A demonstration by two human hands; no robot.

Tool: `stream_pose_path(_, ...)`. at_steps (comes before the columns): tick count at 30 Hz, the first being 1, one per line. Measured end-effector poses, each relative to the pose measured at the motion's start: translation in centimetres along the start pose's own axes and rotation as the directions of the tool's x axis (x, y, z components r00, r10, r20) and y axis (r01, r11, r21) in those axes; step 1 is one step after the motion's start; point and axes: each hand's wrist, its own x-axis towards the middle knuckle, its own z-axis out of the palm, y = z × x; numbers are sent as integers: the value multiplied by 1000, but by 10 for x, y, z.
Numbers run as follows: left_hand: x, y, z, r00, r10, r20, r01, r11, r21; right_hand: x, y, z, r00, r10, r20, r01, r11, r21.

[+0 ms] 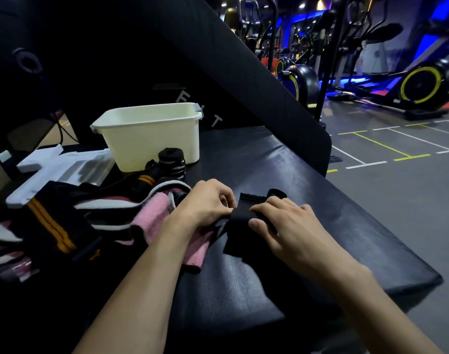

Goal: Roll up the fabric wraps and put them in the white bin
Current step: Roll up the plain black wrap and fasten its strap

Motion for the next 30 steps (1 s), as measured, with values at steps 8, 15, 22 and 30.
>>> stream_pose_path(8,0,-5,-5,996,14,87,-17,999,29,3,2,2,996,31,-82,-24,996,86)
stream_pose_path(15,1,-8,-5,997,-1,74,3,999,-32,13,1,11,966,40,-255,-32,999,37)
stream_pose_path(22,1,-8,-5,997,2,78,0,999,-36,17,-12,22,904,-14,-428,-39,992,-116)
stream_pose_path(30,2,-10,-5,997,-2,76,2,1000,-11,8,-12,17,944,-6,-329,-45,988,-147)
